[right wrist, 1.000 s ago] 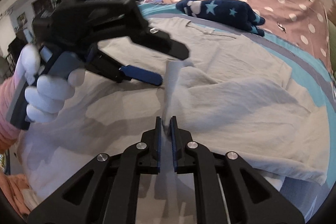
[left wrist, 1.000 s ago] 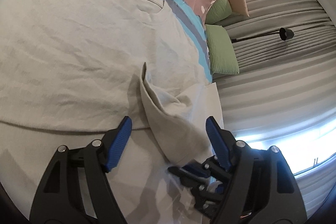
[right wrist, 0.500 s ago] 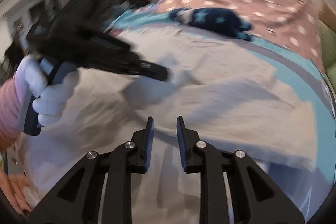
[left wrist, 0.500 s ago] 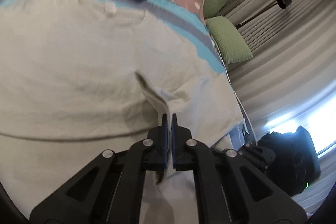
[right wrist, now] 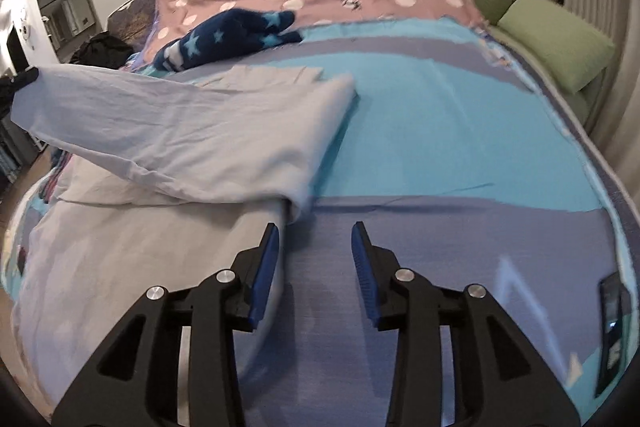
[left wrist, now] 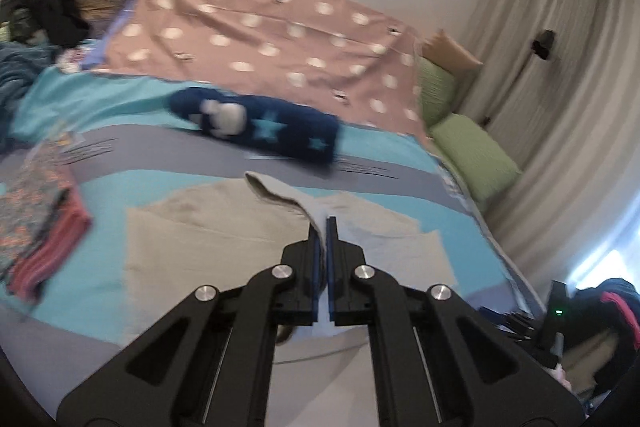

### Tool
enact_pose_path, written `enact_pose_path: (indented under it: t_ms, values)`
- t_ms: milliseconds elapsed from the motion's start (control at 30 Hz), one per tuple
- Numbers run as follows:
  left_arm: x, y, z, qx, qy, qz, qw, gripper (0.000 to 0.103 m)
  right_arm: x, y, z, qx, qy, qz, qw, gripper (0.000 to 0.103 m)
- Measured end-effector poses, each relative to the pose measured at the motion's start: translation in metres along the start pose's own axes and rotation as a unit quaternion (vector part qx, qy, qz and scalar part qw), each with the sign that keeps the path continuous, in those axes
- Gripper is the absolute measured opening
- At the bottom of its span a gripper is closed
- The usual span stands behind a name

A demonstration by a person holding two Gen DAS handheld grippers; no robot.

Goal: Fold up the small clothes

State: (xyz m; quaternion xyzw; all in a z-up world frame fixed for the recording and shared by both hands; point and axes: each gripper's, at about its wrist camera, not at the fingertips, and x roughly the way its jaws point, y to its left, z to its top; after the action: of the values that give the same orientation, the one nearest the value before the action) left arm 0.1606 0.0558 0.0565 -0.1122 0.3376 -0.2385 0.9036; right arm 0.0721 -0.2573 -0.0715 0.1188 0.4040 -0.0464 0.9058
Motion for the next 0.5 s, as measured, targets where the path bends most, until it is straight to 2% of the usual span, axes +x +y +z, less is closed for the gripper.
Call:
enact_pose_path:
  t_ms: [200, 333, 400, 500]
  values:
    - [0.002, 0.065, -0.016, -0.049, 0.022, 0.057, 0.9969, 0.003, 0.009, 0.024, 0.004, -0.022, 0.002, 0.006, 1.000, 0.039]
    - [0.015, 0.096, -0.034, -0.078, 0.045, 0.065, 0.9938, 0.003, 0.016, 0.031, 0.005, -0.034, 0.008, -0.015, 0.999, 0.039]
    - [0.026, 0.104, -0.044, -0.081, 0.062, 0.085, 0.9911, 0.006, 0.020, 0.030, 0.006, -0.032, 0.011, -0.019, 0.999, 0.039]
    - [0.040, 0.120, -0.060, -0.078, 0.084, 0.128, 0.9851, 0.016, 0.024, 0.027, 0.003, -0.027, 0.018, -0.022, 0.999, 0.039]
